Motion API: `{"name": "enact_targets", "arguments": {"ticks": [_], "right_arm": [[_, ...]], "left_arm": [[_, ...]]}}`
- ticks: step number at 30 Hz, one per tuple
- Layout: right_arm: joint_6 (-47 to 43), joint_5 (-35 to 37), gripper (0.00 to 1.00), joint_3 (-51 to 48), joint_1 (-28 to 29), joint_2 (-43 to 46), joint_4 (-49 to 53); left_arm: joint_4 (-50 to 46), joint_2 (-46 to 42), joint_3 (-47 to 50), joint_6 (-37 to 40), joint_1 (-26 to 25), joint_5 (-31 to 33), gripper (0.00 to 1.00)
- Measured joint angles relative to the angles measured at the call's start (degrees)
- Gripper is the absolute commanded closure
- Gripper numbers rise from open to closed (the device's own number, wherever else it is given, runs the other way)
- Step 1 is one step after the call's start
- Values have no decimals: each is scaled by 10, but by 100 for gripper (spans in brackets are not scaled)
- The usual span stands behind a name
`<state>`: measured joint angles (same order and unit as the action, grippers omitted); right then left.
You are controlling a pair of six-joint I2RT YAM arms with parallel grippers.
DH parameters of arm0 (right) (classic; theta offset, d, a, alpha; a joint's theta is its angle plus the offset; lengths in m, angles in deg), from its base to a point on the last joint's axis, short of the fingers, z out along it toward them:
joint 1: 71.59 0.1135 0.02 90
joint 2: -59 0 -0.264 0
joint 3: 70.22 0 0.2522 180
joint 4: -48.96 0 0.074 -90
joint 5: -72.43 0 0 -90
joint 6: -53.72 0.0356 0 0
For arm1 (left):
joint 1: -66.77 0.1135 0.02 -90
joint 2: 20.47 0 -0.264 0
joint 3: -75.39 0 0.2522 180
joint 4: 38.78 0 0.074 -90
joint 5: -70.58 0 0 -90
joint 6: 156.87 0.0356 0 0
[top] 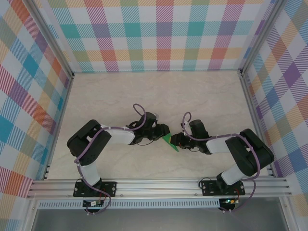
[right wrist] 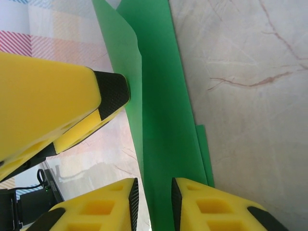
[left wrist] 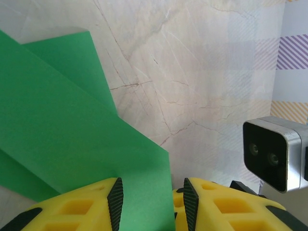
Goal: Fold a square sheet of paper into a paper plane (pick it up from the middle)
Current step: Fold the wing for the fifth time at the center of the table.
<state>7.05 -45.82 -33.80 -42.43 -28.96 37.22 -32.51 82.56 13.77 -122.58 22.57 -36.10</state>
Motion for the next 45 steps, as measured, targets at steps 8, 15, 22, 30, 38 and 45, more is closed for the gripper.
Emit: {"name": "enact_targets", "arguments": {"ticks": [8, 15, 22, 30, 38, 45], "right_arm": [[-45, 1, 64, 17, 0, 11, 50], [-96, 13, 62, 40, 0, 21, 119], [-118, 26, 69, 52, 0, 18, 149], [-127, 39, 81, 54, 0, 14, 157], [-120, 42, 90, 54, 0, 10, 157], [-90, 37, 92, 54, 0, 6, 150]], "left_arm": [[-5, 2, -5, 3, 0, 9, 60], [-6, 5, -11, 9, 0, 9, 60], [-6, 5, -12, 11, 0, 9, 61], [-8, 12, -12, 11, 0, 9, 61], [-9, 13, -19, 13, 0, 9, 60], [-21, 12, -24, 22, 0, 9, 59]]}}
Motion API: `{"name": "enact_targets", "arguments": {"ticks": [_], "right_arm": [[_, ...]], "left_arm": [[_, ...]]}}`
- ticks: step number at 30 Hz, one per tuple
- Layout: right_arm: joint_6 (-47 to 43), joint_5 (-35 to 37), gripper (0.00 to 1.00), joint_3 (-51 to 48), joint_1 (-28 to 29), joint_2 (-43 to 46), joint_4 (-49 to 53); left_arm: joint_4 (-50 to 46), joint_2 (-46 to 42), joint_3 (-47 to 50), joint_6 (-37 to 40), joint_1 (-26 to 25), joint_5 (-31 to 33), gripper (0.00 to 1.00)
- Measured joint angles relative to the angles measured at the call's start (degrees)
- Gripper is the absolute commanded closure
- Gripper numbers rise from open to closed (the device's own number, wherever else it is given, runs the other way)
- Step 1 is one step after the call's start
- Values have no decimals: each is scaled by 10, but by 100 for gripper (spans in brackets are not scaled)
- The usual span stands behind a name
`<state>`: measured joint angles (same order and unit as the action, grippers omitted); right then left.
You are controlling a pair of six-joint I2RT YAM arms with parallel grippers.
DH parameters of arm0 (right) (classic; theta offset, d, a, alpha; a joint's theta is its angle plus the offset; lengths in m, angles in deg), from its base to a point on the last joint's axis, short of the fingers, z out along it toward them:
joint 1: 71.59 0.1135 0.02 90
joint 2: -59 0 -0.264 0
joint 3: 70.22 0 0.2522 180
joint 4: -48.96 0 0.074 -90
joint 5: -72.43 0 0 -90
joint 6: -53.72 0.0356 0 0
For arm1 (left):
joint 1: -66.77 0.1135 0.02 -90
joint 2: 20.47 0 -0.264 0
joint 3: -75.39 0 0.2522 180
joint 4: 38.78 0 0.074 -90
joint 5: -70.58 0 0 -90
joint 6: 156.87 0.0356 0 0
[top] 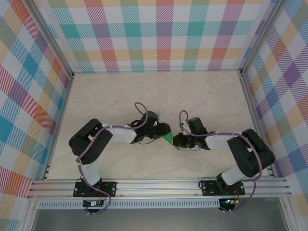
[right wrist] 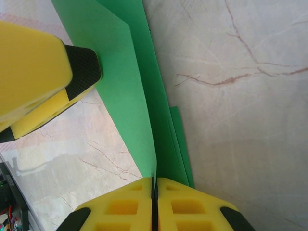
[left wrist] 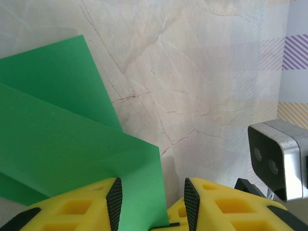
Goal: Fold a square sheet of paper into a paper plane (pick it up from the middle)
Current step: Fold the wing for the fifth time at the center of the table.
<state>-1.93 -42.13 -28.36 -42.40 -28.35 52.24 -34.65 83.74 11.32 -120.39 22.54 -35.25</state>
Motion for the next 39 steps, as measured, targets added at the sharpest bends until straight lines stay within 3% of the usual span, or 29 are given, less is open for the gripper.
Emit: {"name": "enact_targets", "arguments": {"ticks": [16, 39], "right_arm": [[116, -15, 93, -12, 0, -17, -68], [171, -23, 91, -21, 0, -35, -103]], "left_arm": [[-12, -58, 9, 6, 0, -9, 51], [49, 11, -2, 5, 0, -32, 48]]}}
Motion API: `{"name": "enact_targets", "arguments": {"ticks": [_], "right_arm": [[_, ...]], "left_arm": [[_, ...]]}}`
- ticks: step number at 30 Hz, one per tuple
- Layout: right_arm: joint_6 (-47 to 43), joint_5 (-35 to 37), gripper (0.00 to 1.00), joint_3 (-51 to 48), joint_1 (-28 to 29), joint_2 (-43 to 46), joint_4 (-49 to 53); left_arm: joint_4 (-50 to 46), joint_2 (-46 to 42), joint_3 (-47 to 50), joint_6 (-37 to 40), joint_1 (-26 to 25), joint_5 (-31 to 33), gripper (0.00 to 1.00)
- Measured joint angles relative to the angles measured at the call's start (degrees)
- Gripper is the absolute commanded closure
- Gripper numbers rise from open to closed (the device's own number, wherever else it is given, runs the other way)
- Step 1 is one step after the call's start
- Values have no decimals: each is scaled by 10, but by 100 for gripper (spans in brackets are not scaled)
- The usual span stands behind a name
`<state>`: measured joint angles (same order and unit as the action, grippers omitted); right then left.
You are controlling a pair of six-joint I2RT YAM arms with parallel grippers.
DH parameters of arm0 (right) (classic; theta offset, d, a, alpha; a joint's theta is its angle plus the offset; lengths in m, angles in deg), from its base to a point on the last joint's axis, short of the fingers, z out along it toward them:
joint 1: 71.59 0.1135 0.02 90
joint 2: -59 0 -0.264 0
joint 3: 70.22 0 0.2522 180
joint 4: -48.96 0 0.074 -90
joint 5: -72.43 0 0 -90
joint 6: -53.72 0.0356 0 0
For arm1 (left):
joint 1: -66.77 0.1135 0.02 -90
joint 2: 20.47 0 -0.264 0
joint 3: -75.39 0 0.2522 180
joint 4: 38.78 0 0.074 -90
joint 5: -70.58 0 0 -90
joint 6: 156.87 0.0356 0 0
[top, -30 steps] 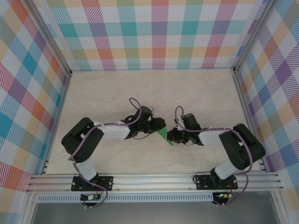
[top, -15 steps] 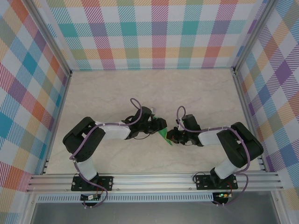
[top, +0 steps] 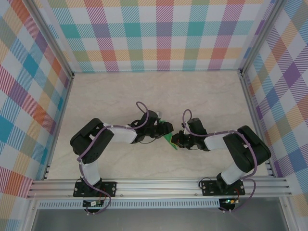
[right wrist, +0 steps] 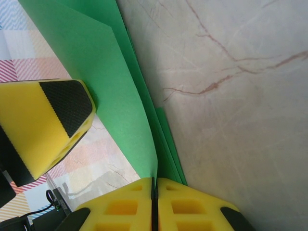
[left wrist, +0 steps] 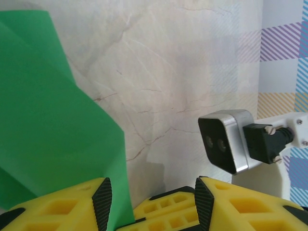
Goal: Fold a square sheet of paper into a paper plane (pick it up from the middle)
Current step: Fold the wing for the fifth time at the center of the table.
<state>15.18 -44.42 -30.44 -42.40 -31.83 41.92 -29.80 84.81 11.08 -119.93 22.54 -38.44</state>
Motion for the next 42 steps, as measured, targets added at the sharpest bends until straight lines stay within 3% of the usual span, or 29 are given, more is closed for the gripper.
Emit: {"name": "enact_targets", "arguments": {"ticks": [24, 42], "right_arm": [[-1, 5, 83, 0, 0, 25, 38], [-51, 36, 90, 24, 0, 43, 146]], "left_arm": [[-27, 29, -18, 2, 1, 30, 51], [-30, 29, -19, 13, 1, 26, 51]]}}
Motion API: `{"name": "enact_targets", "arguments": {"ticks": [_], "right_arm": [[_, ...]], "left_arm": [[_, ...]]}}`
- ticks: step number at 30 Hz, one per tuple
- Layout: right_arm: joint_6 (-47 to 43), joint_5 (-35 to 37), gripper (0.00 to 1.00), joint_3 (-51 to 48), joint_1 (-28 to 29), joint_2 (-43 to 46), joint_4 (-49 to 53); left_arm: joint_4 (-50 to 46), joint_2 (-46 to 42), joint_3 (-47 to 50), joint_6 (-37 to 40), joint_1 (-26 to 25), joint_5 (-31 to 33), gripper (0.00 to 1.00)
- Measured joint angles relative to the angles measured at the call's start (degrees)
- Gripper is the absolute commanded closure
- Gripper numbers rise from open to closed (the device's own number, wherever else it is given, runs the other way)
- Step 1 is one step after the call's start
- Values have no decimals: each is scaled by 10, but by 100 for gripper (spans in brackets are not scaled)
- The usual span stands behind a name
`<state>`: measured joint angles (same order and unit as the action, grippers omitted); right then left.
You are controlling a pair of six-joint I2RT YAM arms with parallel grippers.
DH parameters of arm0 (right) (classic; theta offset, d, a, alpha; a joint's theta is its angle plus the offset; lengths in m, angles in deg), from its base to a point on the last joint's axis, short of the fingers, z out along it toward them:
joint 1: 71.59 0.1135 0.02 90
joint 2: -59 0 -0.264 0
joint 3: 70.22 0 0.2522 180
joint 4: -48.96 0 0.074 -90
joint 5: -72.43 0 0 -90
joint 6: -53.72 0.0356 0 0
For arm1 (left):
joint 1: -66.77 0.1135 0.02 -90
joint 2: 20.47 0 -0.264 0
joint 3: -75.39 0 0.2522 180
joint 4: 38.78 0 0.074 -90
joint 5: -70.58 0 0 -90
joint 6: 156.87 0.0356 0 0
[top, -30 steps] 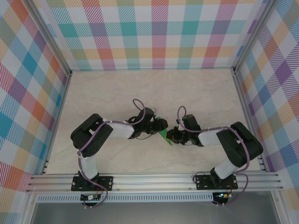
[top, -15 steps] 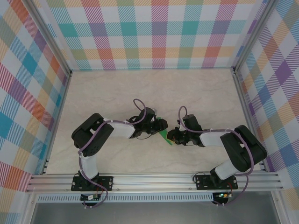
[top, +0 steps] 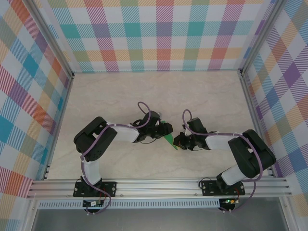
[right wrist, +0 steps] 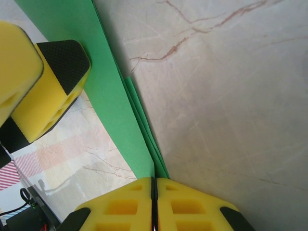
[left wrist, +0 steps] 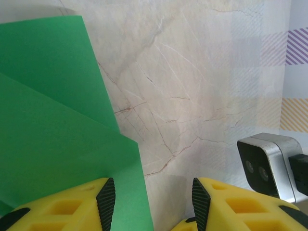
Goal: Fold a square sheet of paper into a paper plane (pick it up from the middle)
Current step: Fold the wing for the fifth time at the center of the table.
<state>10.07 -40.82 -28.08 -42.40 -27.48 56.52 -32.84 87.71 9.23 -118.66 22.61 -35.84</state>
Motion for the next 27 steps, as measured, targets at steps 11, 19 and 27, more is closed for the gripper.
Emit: {"name": "enact_targets", "arguments": {"ticks": [11, 19, 27], "right_arm": [[-43, 2, 70, 1, 0, 36, 59], [-83, 3, 75, 15, 0, 42, 109], [-92, 0, 85, 37, -2, 13, 134]], "left_arm": [[-1, 0, 0, 2, 0, -1, 52], [-1, 0, 0, 2, 0, -1, 52], [-1, 1, -1, 2, 0, -3, 52]]}}
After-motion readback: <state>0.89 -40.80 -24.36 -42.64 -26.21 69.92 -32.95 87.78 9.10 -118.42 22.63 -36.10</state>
